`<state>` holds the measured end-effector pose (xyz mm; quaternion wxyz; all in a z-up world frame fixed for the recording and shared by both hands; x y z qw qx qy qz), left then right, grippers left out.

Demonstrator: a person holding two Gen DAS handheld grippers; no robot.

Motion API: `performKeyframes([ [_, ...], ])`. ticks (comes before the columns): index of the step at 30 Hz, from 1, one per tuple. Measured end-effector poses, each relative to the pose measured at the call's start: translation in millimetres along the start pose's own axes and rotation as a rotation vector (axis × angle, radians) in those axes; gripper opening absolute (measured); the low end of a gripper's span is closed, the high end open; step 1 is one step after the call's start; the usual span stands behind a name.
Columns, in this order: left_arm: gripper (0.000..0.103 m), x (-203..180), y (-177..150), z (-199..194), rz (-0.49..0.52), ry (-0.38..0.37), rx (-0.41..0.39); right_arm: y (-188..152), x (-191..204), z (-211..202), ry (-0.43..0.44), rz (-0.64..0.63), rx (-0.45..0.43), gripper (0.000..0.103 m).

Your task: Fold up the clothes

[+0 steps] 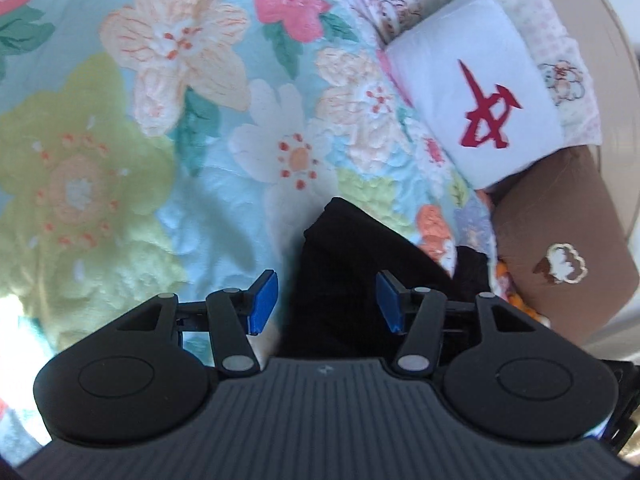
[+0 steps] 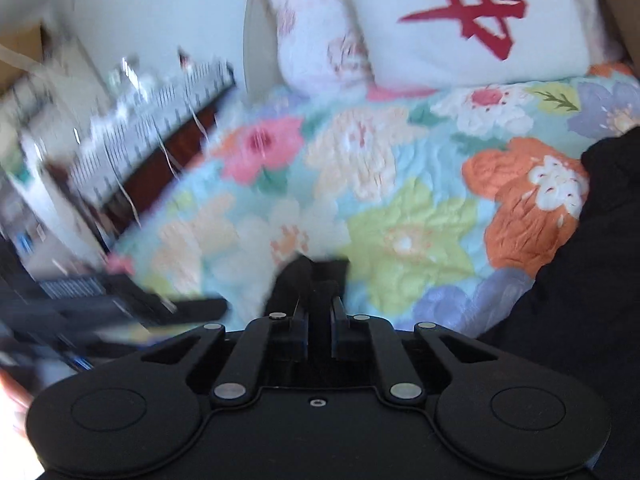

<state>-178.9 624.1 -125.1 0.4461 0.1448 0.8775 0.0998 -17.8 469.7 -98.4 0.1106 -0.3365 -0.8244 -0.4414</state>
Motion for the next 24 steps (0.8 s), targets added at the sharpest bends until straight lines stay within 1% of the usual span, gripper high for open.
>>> performKeyframes([
  [2,0.054,-8.8,-1.7,-0.6,0.036,0.003,-0.006,9.1,4.9,-15.7,0.055,0.043,-0.042,0.011],
  [3,0.054,-13.1,-2.6,-1.2,0.054,0.007,-0.012,12.6,8.9,-22.0,0.068,0.044,-0.057,0.011],
  [4,0.054,-16.4,-3.1,-2.1,0.059,-0.010,-0.017,14.7,13.4,-26.0,0.074,0.035,-0.067,0.011],
  [5,0.054,-19.2,-3.1,-2.9,0.050,-0.043,-0.018,16.5,18.0,-29.5,0.079,0.025,-0.076,0.011],
  [8,0.056,-24.2,-1.4,-6.2,-0.011,-0.165,-0.024,17.4,29.2,-35.9,0.093,-0.002,-0.084,0.011],
  [9,0.056,-24.3,-1.3,-7.3,-0.036,-0.196,-0.027,17.6,32.8,-37.9,0.098,-0.011,-0.086,0.011],
  [13,0.062,-19.1,-1.5,-3.8,-0.119,-0.250,-0.011,10.9,40.2,-44.5,0.102,-0.056,-0.102,0.011],
  [18,0.062,-8.0,-4.9,7.3,-0.246,-0.304,0.038,1.5,42.9,-44.2,0.120,-0.084,-0.094,0.011],
  [21,0.065,-4.7,-3.8,9.7,-0.275,-0.331,0.049,-2.3,43.6,-41.7,0.114,-0.097,-0.079,0.011],
  [24,0.066,-1.3,0.8,7.8,-0.276,-0.346,0.039,-3.9,45.8,-42.6,0.064,-0.131,-0.081,0.011],
])
Point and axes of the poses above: each gripper's, at about its wrist camera, not at the fingertips, and z roughly the way its jaws point, x to its left, y to its top, the point moved 5 cm from there along z, roughly the way its jaws point, and after that the axes turned 3 degrees about -y, right-handed, at the moved point
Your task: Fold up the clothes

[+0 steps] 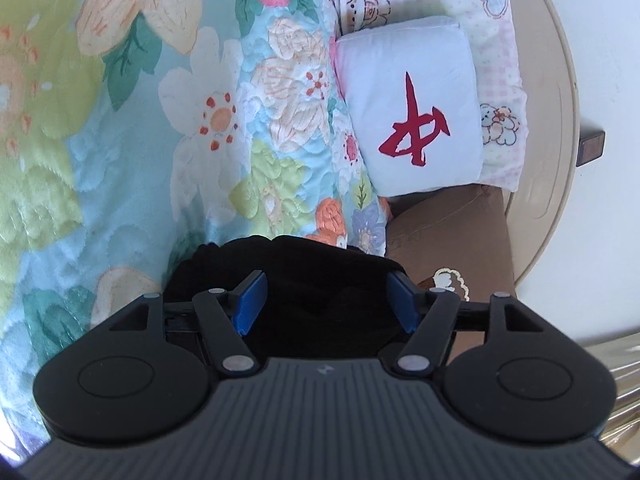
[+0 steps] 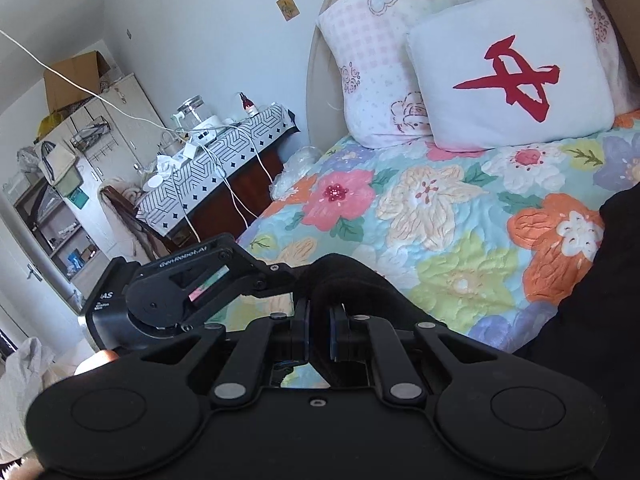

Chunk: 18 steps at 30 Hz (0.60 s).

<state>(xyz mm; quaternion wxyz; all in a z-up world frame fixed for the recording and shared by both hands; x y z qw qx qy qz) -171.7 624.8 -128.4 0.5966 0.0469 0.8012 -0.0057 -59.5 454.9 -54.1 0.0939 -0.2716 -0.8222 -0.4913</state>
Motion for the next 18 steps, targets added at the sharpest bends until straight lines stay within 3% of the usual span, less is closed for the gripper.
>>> performKeyframes([
  [6,0.069,-10.0,-3.2,-0.2,0.009,-0.074,0.017,-0.2,-3.9,9.1,-0.118,-0.021,0.011,0.011],
  [10,0.072,-17.0,-8.1,8.9,0.093,-0.025,0.041,-1.3,9.9,18.7,-0.088,-0.014,-0.004,0.011],
  [13,0.055,-14.6,-9.3,8.7,0.108,-0.040,0.026,0.7,23.0,25.2,-0.057,-0.035,-0.008,0.010],
  [14,0.032,-15.8,-8.1,6.7,0.104,-0.060,0.019,0.9,26.7,27.1,-0.054,-0.049,-0.002,0.011],
  [18,0.018,-12.1,-2.7,0.6,0.121,-0.008,-0.028,-8.0,31.0,22.6,-0.022,-0.101,0.019,0.014],
])
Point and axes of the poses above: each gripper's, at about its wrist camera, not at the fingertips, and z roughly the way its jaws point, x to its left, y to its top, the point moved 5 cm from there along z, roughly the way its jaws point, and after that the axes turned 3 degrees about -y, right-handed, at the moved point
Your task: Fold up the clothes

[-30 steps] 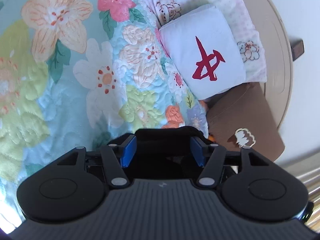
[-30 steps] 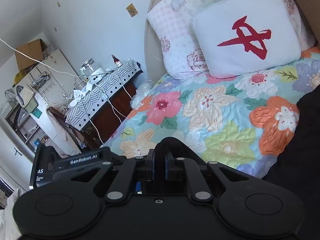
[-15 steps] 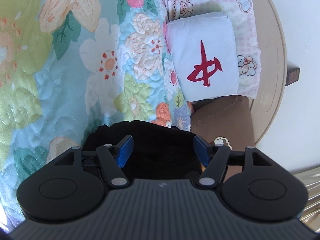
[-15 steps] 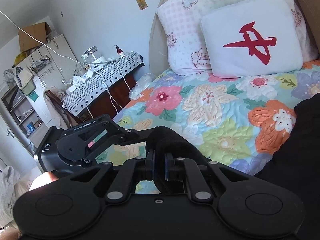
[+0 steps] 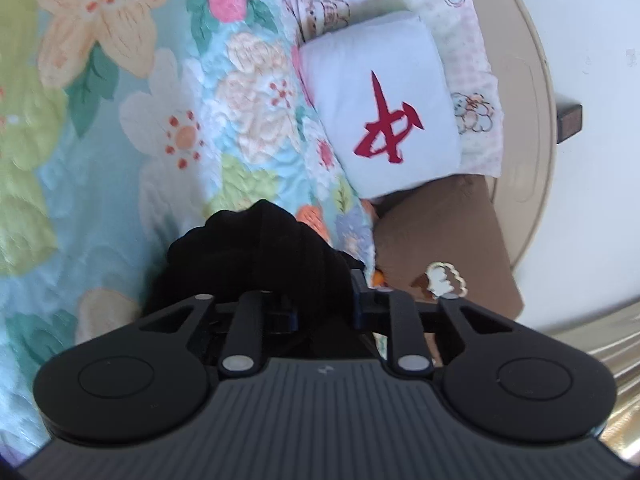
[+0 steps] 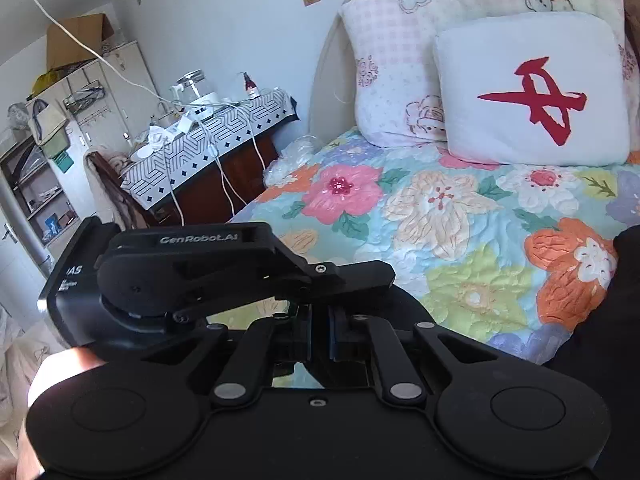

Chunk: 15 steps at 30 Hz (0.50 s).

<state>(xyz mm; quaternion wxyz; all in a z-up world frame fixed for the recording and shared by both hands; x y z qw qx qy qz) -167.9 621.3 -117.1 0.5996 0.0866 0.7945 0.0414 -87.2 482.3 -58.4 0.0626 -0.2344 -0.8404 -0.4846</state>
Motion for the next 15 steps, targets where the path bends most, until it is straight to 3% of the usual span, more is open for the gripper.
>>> performKeyframes([
  [3,0.013,6.8,4.2,-2.6,-0.009,0.028,-0.024,-10.4,-7.1,-14.2,0.069,0.059,0.001,0.015],
  [4,0.013,6.3,6.2,-5.0,-0.005,0.032,-0.041,-15.5,-13.1,-19.4,0.064,0.094,0.007,0.019],
  [7,0.012,-7.7,18.2,-18.6,0.094,0.097,-0.139,-33.4,-31.9,-32.9,0.016,0.188,0.036,0.032],
  [10,0.012,-27.4,41.4,-40.8,0.288,0.273,-0.312,-57.5,-47.9,-42.2,-0.062,0.246,0.088,0.033],
  [11,0.012,-30.4,49.5,-49.7,0.323,0.301,-0.364,-66.6,-51.3,-44.4,-0.080,0.254,0.111,0.033],
  [15,0.012,-17.4,76.6,-80.4,0.331,0.293,-0.472,-99.2,-57.2,-51.5,-0.168,0.237,0.198,0.036],
])
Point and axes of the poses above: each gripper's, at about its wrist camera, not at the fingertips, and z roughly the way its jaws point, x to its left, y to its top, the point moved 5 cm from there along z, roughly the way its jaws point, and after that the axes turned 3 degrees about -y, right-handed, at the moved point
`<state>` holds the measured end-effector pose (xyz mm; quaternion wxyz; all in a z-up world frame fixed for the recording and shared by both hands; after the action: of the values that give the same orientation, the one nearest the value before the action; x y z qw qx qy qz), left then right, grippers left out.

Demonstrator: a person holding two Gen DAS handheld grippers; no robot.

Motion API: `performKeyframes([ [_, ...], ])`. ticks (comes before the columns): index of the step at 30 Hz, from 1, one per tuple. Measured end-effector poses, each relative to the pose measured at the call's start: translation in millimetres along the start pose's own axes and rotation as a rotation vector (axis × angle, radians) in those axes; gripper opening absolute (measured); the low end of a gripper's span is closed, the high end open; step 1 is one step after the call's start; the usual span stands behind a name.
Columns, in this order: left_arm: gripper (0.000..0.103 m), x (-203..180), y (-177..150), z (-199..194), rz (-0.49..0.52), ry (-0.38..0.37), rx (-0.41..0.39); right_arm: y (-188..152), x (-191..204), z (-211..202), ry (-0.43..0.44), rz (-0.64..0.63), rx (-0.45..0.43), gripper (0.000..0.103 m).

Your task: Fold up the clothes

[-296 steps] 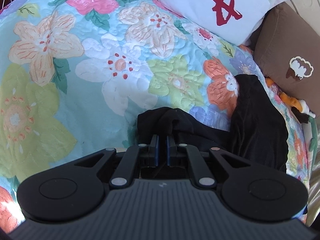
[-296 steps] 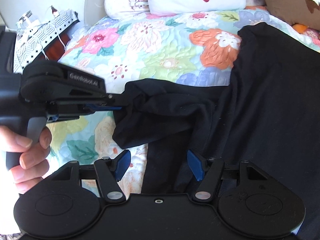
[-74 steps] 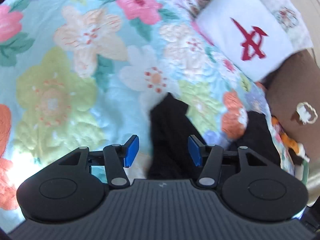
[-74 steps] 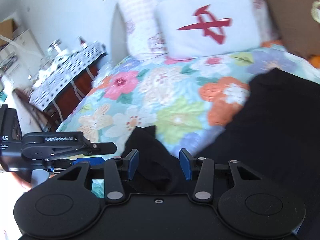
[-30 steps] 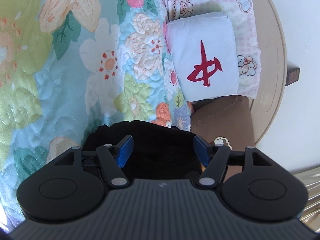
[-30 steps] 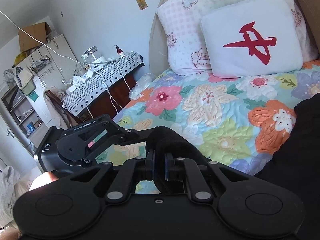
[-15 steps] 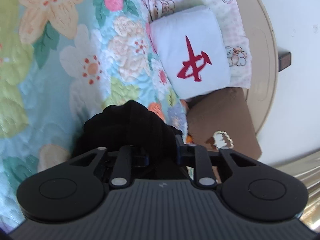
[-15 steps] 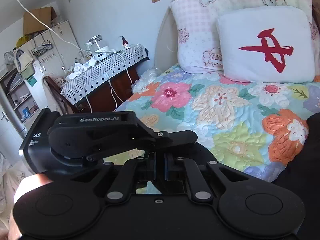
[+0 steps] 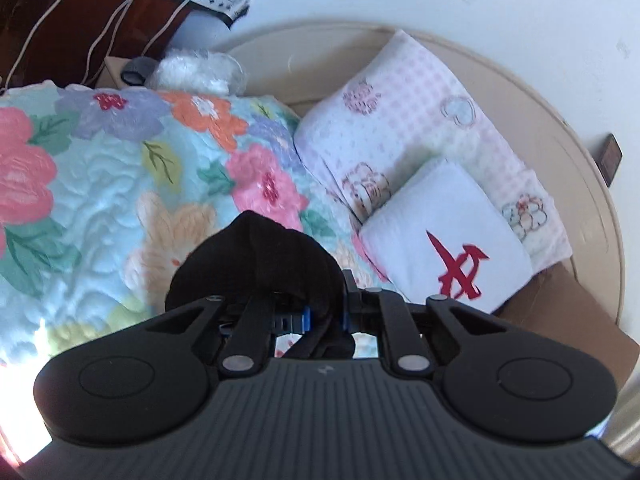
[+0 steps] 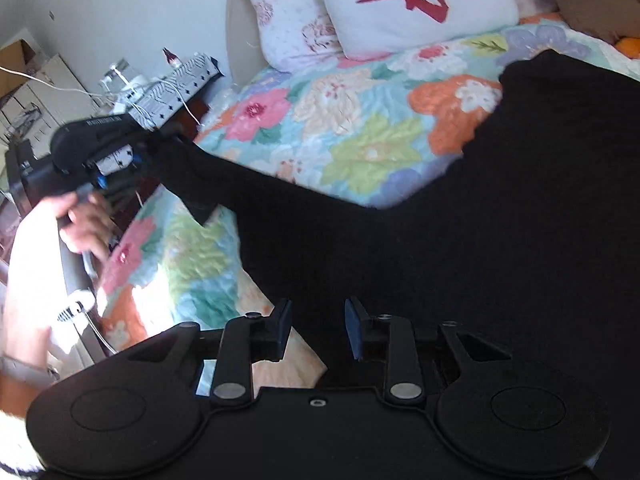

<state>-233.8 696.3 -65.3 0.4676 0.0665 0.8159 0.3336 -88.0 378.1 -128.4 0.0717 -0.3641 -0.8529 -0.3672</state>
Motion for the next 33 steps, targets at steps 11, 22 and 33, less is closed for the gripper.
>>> performKeyframes([
  [11,0.015,52.8,-4.1,41.6,0.150,0.118,0.002,-55.5,-21.6,2.6,-0.074,-0.020,0.095,0.040],
  [22,0.041,64.1,17.6,23.5,0.068,0.125,0.024,-67.0,-35.2,1.7,-0.014,0.031,0.062,0.040],
  [33,0.062,62.6,2.6,2.0,0.191,0.226,0.020,-61.0,-23.0,9.3,-0.057,-0.024,0.082,0.053],
])
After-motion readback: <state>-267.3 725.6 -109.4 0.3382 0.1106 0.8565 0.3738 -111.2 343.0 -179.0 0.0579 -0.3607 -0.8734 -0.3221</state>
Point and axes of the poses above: each gripper's, at about its wrist camera, not at the fingertips, and z roughly the way its jaws point, x to its left, y to its top, the point moved 5 cm from there along z, roughly the way its jaws point, and after that the axes turned 3 degrees about -y, right-handed, at the moved point
